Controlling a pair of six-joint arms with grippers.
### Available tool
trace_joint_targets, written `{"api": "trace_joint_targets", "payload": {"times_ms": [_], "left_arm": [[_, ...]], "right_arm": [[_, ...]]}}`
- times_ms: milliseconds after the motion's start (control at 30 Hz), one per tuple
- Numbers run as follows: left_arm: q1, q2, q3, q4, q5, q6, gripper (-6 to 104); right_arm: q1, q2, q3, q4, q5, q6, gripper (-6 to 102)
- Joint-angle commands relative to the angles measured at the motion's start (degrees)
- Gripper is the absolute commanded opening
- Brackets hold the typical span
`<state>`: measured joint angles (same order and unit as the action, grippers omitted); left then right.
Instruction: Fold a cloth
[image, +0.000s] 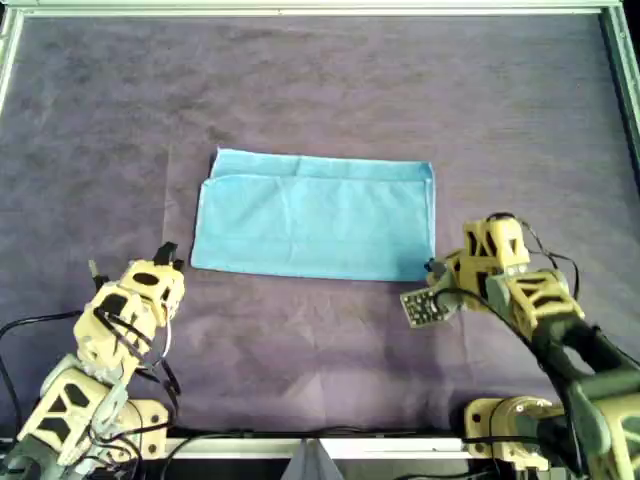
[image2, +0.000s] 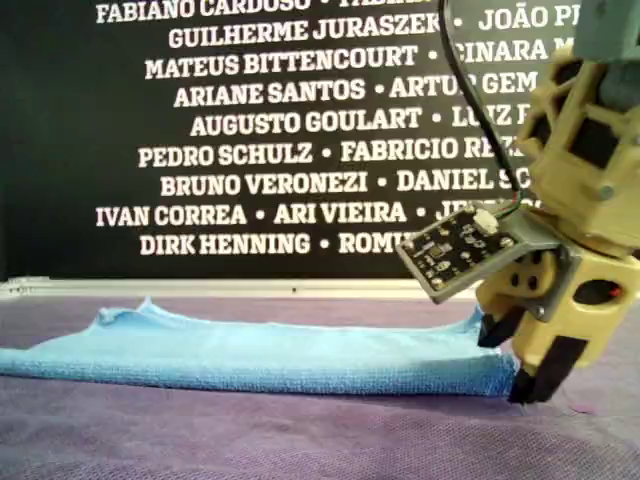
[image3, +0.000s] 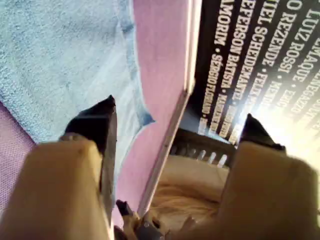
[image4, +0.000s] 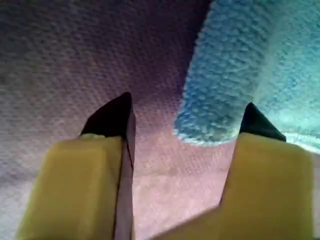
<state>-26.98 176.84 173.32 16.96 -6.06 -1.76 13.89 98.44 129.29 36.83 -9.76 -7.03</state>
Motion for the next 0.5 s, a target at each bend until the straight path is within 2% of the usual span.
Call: {"api": "trace_joint_targets", "payload": {"times_ms": [0,100,200,467], "left_arm": [[0.26,0.88,-0.97,-0.09,-0.26,0.18,88],[0.26,0.88,-0.97,-0.09,-0.26,0.18,88],[0.26,0.88,-0.97,-0.09,-0.26,0.18,88],[0.35,0.88,-0.97,-0.09,-0.26,0.18,88]], "right_arm": [[0.00,-0.79,-5.54,0.09,-0.62,0.26,85],[0.00,-2.72,-7.12,0.09,-0.62,0.26,82],[-0.09,-4.66,-8.61,0.09,-0.62,0.26,74],[-0.09,-6.15,-11.95,0.00,-0.62,0.26,36]]}}
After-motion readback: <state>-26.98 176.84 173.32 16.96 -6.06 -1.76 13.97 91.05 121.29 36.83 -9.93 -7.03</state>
